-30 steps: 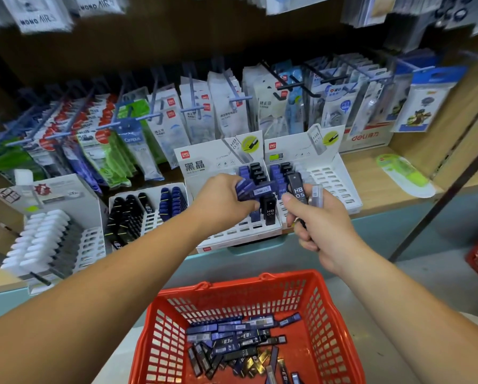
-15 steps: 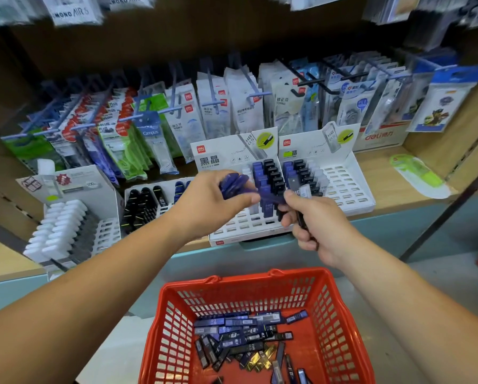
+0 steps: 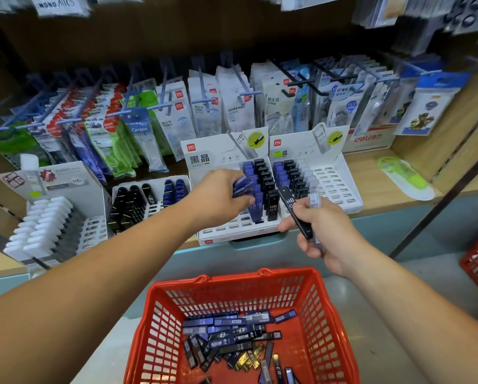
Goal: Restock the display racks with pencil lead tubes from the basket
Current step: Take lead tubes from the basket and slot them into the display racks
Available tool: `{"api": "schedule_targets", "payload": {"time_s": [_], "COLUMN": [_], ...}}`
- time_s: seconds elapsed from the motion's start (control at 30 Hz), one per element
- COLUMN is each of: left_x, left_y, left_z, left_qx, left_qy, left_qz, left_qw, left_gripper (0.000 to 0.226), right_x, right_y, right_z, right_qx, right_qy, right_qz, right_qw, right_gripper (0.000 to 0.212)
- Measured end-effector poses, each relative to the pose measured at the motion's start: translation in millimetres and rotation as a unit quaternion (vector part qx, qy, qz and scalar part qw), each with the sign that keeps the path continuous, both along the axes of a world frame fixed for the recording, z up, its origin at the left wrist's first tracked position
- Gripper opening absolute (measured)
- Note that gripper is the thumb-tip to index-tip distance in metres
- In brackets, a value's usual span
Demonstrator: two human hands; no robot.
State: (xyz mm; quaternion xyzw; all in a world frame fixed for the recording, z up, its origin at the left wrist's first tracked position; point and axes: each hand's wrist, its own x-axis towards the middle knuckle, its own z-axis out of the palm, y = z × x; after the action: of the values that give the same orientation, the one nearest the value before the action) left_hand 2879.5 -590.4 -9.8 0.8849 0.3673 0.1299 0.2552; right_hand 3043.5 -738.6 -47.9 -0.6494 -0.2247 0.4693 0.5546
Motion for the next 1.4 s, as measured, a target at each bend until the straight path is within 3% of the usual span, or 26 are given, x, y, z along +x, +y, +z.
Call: {"api": "schedule_targets", "payload": {"time_s": [0.37,0.57,0.73,0.9,1.0,1.13,1.27,1.4], "left_x": [16,15,19,24,19,1,-23,-39], "left_y": [-9,-8,-5,-10,-15,-24,-32,-33], "left_z": [5,7,18,-1,-19,-18,-7,-4], "left_qx": [-0.018,-0.035,-0.006,-0.045,-0.099,-0.255,-0.461,-0.514], "left_qy": [0.023,0.005,0.073,0.039,-0.052,-0.159,-0.191,-0.213], "left_qz": [0.003,0.045,0.021,0.028,0.061,0.070,0.003,-0.048], "left_qw": [1.000,0.998,0.997,0.998,0.992,0.951,0.867,0.830], "left_gripper": [0.017,0.022,0.022,0.021,0.026,0.022,0.026,0.019], "right_x": [2,0,1,-1,-3,-9,-27,-44], "right_y": [0,-2,-2,3,5,8,16,28], "right_z": [-3,1,1,-1,4,10,19,22], "right_qx": [0.032,0.031,0.046,0.055,0.059,0.076,0.095,0.103], "right_qy": [0.015,-0.024,-0.021,-0.014,0.018,0.023,0.000,-0.008], "right_qz": [-0.016,0.000,-0.026,-0.043,-0.060,-0.034,-0.003,0.016], "right_qw": [0.999,0.999,0.998,0.997,0.996,0.996,0.995,0.995], "right_gripper": [0.021,0.017,0.015,0.015,0.012,0.018,0.013,0.009]}}
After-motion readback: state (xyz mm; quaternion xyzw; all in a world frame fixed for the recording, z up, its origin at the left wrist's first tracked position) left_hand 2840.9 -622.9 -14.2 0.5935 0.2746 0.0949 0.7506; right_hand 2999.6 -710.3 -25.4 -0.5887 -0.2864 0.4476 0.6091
